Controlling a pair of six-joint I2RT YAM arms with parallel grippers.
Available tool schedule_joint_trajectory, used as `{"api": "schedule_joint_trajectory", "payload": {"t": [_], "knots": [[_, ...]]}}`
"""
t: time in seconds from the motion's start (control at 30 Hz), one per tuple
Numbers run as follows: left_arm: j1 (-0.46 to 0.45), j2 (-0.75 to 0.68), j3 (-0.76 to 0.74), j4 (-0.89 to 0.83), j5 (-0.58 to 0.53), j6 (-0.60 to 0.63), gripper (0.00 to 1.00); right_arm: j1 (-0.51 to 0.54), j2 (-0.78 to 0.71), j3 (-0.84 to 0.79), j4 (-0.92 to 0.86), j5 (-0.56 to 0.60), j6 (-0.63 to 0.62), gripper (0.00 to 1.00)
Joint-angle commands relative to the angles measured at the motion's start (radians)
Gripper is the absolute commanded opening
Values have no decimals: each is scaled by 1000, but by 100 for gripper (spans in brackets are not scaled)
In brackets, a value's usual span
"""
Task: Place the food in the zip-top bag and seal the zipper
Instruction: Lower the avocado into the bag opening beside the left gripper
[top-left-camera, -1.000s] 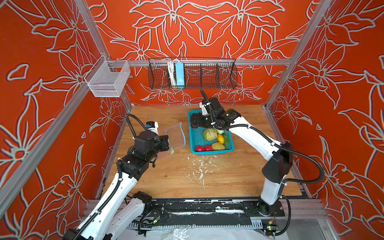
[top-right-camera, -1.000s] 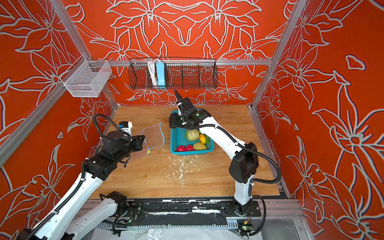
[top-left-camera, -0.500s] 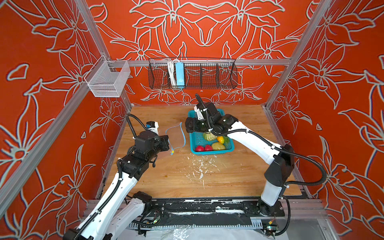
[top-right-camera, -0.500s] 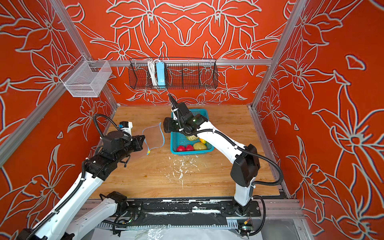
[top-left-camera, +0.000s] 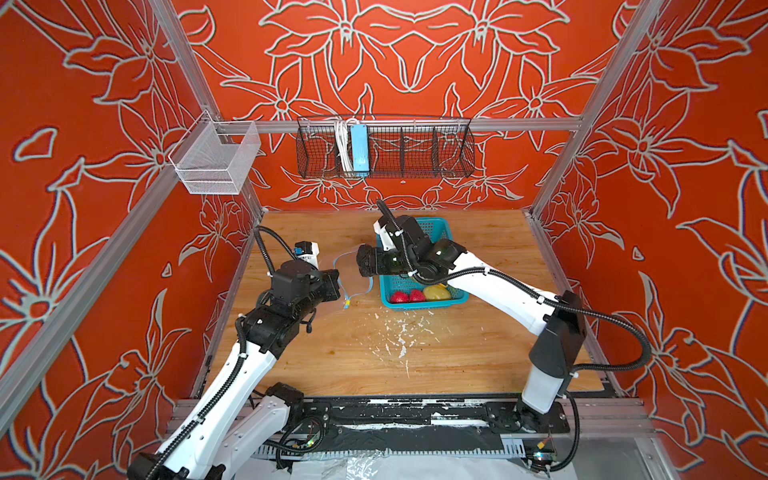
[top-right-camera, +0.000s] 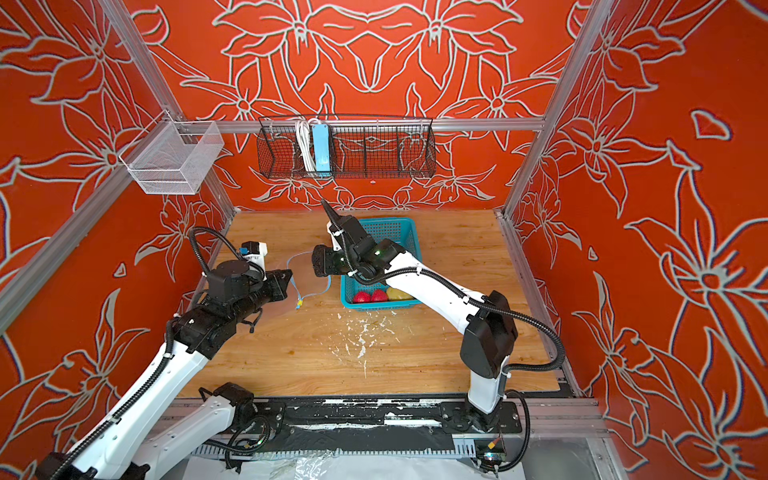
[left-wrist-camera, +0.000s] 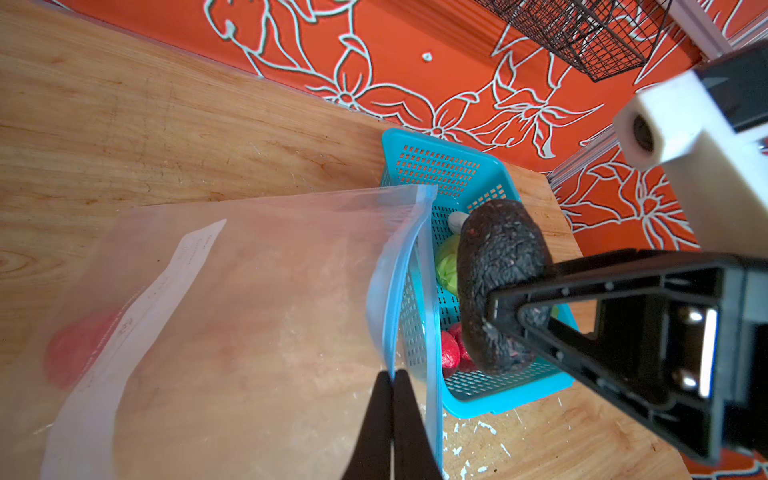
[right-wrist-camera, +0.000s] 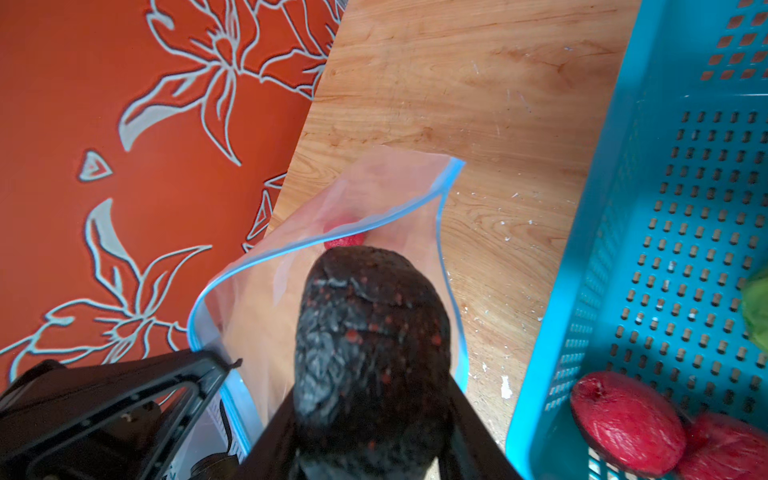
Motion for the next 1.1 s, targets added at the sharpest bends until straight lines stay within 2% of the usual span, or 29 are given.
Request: {"api": "schedule_joint_trajectory", "payload": {"t": [0.0,0.27,0.8,0.93,1.07], "knots": [[5,-8,12,15,6,5,0,26,-9,6,29,31,-13,27],[5,-8,13,19,10,4,0,72,42,72,-9,49,-52,27],[5,-11,11,20,11,2,0,112,100,88,-28,77,-70,28],[6,-13,9,21,15,-1,0,112,107,82,-27,86,-50,30],[5,-15,7,21,18,-3,0,112,152,134,-52,59,-30,42]]}}
